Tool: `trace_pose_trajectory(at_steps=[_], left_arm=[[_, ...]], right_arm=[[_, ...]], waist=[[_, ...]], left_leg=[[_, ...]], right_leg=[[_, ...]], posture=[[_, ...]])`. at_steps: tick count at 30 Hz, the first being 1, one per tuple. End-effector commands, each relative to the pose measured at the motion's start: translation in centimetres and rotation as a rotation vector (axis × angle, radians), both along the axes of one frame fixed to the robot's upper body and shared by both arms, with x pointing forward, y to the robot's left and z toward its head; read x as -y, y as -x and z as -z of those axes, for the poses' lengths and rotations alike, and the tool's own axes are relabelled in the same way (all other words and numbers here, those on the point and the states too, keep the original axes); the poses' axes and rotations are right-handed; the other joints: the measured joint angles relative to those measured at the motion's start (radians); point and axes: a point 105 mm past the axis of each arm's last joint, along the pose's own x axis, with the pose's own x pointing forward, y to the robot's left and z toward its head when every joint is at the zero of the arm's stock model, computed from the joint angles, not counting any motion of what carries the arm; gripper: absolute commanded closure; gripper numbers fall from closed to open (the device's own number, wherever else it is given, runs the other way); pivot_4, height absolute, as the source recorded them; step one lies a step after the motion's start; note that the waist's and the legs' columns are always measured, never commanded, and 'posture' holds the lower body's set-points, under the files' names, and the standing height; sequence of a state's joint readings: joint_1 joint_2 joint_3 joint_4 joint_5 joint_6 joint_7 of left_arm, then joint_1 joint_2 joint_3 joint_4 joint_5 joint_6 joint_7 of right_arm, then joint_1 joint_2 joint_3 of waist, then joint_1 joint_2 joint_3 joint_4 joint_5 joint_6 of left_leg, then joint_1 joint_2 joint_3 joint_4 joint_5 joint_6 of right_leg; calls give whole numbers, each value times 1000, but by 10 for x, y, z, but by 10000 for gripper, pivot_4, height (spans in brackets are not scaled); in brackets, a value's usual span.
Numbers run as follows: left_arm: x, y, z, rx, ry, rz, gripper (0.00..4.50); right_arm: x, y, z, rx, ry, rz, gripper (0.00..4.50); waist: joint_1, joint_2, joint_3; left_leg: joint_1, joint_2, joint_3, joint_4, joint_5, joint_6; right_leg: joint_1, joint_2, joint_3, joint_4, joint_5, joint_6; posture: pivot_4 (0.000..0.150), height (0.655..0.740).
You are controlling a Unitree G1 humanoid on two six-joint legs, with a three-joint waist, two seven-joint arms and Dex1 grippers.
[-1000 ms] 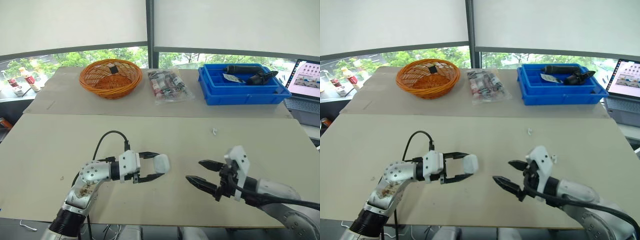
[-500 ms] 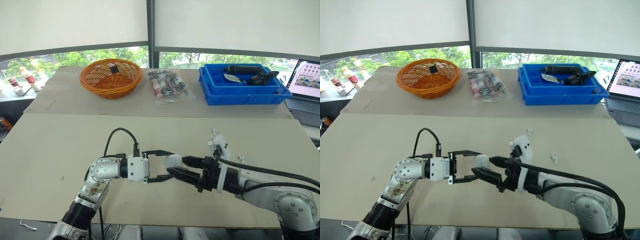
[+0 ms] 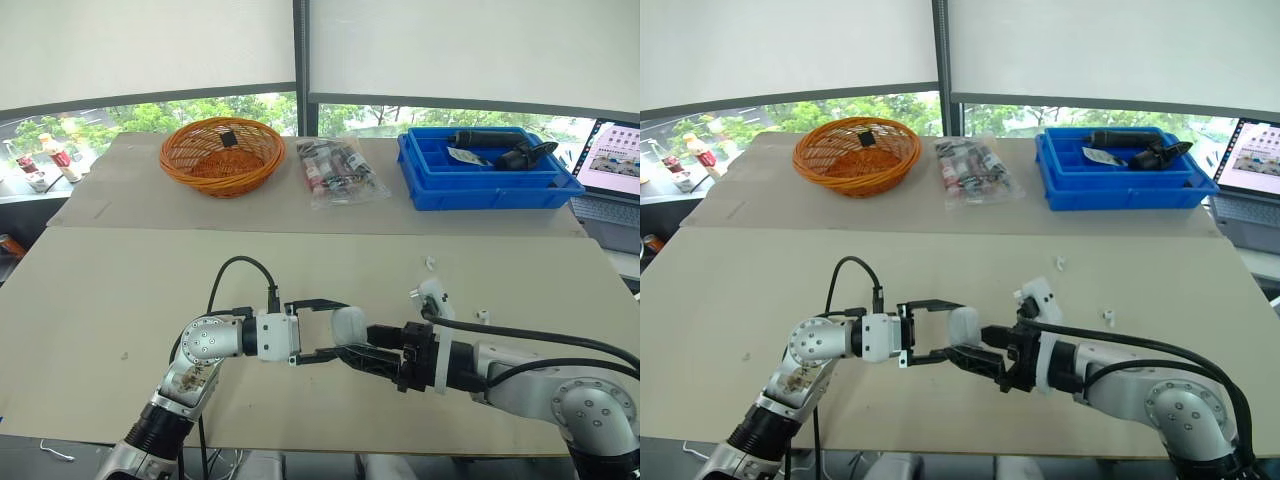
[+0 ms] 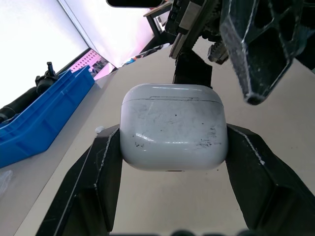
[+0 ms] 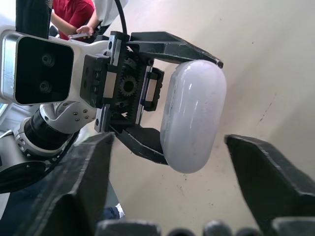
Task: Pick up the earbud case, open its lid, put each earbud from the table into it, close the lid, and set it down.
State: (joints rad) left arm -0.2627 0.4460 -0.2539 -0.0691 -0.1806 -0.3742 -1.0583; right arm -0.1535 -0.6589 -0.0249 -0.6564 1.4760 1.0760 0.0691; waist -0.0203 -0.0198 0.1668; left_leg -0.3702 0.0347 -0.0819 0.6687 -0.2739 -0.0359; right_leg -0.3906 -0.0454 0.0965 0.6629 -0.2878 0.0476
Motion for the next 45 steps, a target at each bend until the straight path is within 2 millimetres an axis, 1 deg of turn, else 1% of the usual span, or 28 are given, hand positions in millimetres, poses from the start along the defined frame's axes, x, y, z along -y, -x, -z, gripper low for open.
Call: trace_pose_trajectory(at_steps=[1, 5, 6, 7, 13, 16, 18, 19, 20, 21, 23, 25, 26, 28, 30, 33, 35, 40, 45], left_arm=[[3, 2, -10, 58, 22, 16, 19455], [3, 4, -10, 59, 24, 19, 19455], [3, 4, -10, 60, 25, 19, 19455], [3, 5, -10, 62, 27, 21, 19455], [4, 5, -9, 85, 45, 22, 19455], [3, 5, -9, 67, 50, 23, 19455], [0, 2, -8, 67, 35, 12, 8985], [-2, 0, -8, 70, 28, 5, 4905], [-5, -3, -4, 41, -5, -6, 155], [-8, -5, -1, 19, -28, -13, 0], [-20, -15, 7, -99, -93, -54, 0], [-29, -20, 10, -224, -154, -69, 0], [-30, -20, 11, -265, -174, -70, 0], [-32, -20, 15, -356, -268, -72, 0], [-34, -19, 20, -392, -370, -88, 0], [-15, -14, 6, -431, -352, -36, 0], [-5, -12, 0, -428, -351, -11, 0], [12, -14, -3, -419, -349, 14, 0], [20, -16, -3, -410, -348, 28, 0]], right_arm=[[-2, -1, -10, 28, -33, -4, 19049], [-2, -1, -10, 20, -43, -3, 33011], [-3, 0, -10, 19, -44, -4, 36131], [-3, 0, -9, 16, -44, -6, 37894], [-4, 2, -8, 10, -38, -22, 37877], [-4, 1, -7, 14, -25, -28, 37877], [-3, 0, -6, 25, -6, -31, 37877], [-2, 0, -6, 31, 4, -33, 37877], [-1, -1, -6, 42, 19, -36, 37877], [-1, -2, -6, 50, 29, -38, 37877], [4, -4, -4, 114, 136, -67, 37877], [8, -5, -2, 191, 263, -112, 37877], [10, -5, -2, 216, 300, -129, 37877], [15, -7, 1, 323, 465, -190, 37877], [20, -9, 3, 409, 600, -246, 37877], [19, -13, -1, 521, 692, -318, 37877], [18, -15, -2, 566, 733, -352, 37877], [17, -22, -5, 624, 767, -387, 37877], [16, -22, -8, 647, 778, -414, 37877]], waist=[[0, 0, 0], [0, 0, 0], [0, 0, 0], [0, 0, 0], [0, 0, 0], [1, 0, 0], [0, 0, 0], [0, 0, 0], [0, 0, 0], [-1, 0, 0], [-2, 1, 0], [-5, 1, 1], [-6, 1, 1], [-9, 2, 2], [-9, 2, 2], [-11, 2, 2], [-10, 2, 3], [-11, 2, 3], [-10, 2, 3]], left_leg=[[0, 0, 0, 0, 0, 0], [0, 0, 0, 0, 0, 0], [0, 0, 0, 0, 0, 0], [0, 0, 0, 0, 0, 0], [0, 0, 0, 0, 0, 0], [0, 0, 0, 0, 0, 0], [0, 0, 0, 0, 0, 0], [0, 0, 0, 0, 0, 0], [0, 0, 0, 0, 0, 0], [0, 0, 0, 0, 0, 0], [0, 0, 0, 0, 0, 0], [0, 0, 0, 0, 0, 0], [-1, 0, 0, 0, 0, 0], [-2, 0, 0, 0, 0, 0], [-5, 0, -1, 0, 0, 0], [-12, 0, -1, 1, 0, 0], [-16, 0, -1, 3, 0, 0], [-17, 0, -1, 8, 0, 0], [-17, 0, -1, 8, 0, 0]], right_leg=[[0, 0, 0, 0, 0, 0], [0, 0, 0, 0, 0, 0], [0, 0, 0, 0, 0, 0], [0, 0, 0, 0, 0, 0], [0, 0, 0, 0, 0, 0], [0, 0, 0, 0, 0, 0], [0, 0, 0, 0, 0, 0], [0, 0, 0, 0, 0, 0], [0, 0, 0, 0, 0, 0], [0, 0, 0, 0, 0, 0], [0, 0, 0, 0, 0, 0], [-1, 0, 0, 0, 0, 0], [-1, 0, 0, 0, 0, 0], [-3, 0, -1, 0, 0, 0], [-6, 0, -1, -1, 0, 1], [-13, 0, -1, 0, 0, 0], [-16, 0, -1, 1, 0, 0], [-15, 0, -1, 1, 1, 1], [-15, 0, -1, 2, 1, 1]], posture=[[1500, 7114], [1500, 7114], [1500, 7114], [1500, 7114], [1500, 7114], [1500, 7114], [1500, 7114], [1500, 7114], [1500, 7114], [1500, 7114], [1500, 7114], [1500, 7114], [1500, 7114], [1500, 7114], [1500, 7114], [1500, 7114], [1500, 7114], [1500, 7114], [1500, 7114]])
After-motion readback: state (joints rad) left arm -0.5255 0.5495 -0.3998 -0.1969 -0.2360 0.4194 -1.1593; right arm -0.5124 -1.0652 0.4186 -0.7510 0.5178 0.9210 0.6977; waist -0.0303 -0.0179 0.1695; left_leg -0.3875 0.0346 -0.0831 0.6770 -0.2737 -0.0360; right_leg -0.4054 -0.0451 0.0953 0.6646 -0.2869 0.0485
